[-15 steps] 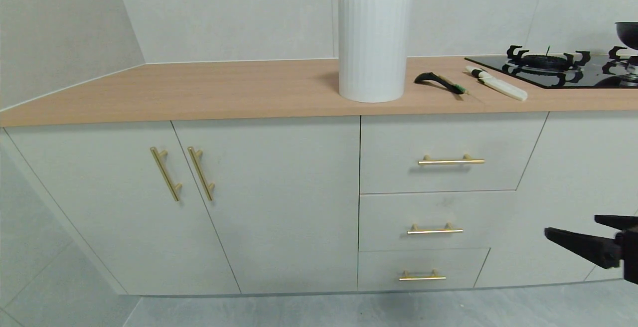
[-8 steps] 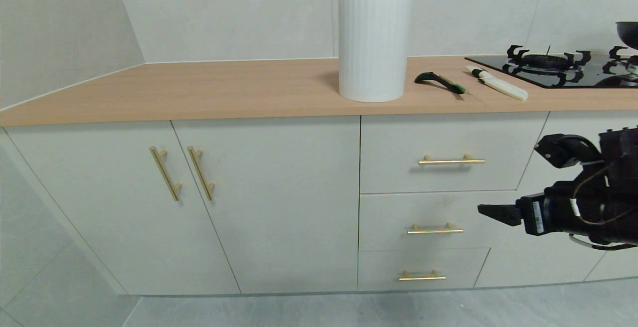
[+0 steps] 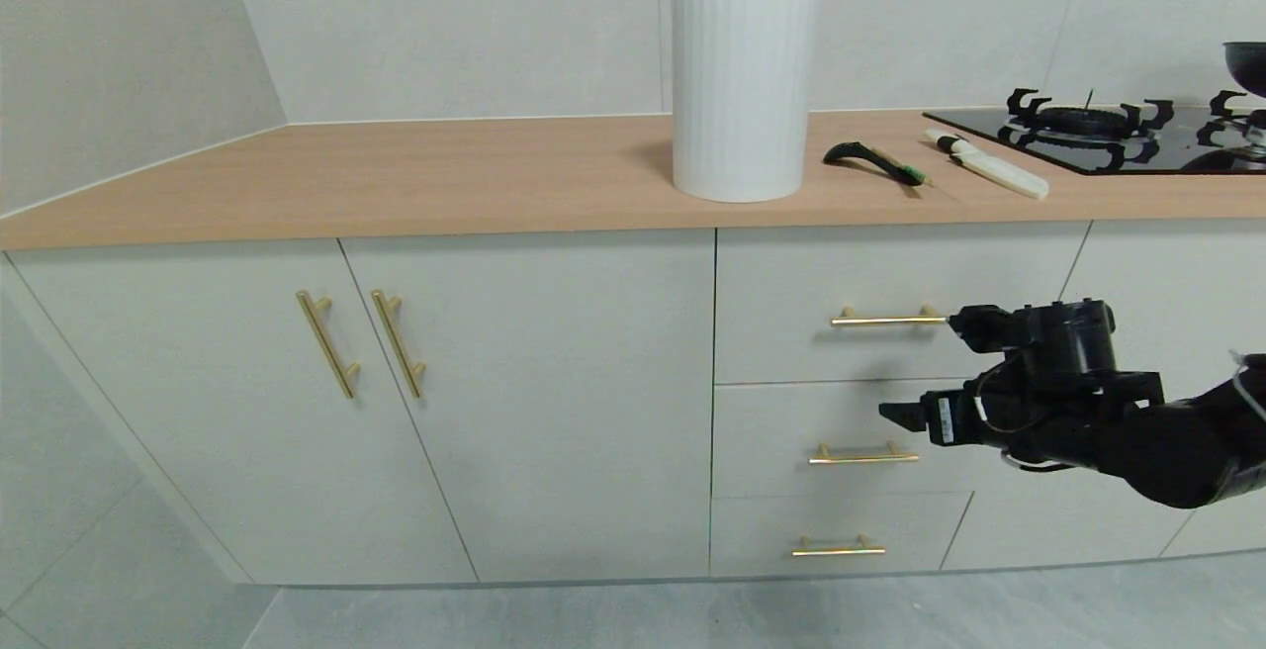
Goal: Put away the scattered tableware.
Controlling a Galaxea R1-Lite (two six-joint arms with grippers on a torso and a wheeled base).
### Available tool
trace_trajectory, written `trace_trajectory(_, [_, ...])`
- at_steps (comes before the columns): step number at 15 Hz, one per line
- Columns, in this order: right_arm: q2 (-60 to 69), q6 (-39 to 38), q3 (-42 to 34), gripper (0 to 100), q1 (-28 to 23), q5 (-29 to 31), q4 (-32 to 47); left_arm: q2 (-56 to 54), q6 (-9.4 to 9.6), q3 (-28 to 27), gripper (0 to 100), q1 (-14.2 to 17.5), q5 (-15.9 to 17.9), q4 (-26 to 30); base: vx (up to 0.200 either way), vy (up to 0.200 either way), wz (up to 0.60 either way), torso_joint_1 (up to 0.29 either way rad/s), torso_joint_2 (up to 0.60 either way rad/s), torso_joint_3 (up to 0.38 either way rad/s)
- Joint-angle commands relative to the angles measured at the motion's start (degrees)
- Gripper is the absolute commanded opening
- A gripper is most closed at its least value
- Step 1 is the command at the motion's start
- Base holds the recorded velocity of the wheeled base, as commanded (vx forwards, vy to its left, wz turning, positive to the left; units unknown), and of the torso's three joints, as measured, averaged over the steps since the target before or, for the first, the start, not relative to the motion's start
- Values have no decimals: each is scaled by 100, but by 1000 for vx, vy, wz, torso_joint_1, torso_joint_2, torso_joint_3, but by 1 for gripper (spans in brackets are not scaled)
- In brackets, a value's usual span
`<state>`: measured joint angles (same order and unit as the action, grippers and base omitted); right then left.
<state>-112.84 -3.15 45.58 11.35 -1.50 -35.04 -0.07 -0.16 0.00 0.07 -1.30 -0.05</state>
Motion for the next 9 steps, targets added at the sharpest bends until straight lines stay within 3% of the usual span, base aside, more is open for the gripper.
trace_trajectory(1, [-687,-55,-58,100,-36,53,-214,7,-2,0,100,1,-1,-4,0,0,0,0,0,0])
trace_trajectory(4, [-1003,-37,-49,100,-142,71,-258,7,-2,0,100,1,-1,-4,0,0,0,0,0,0])
trace_trajectory(9, [-1751,-55,241,100,-124,326,-1128,7,-2,0,100,1,-1,5,0,0,0,0,0,0])
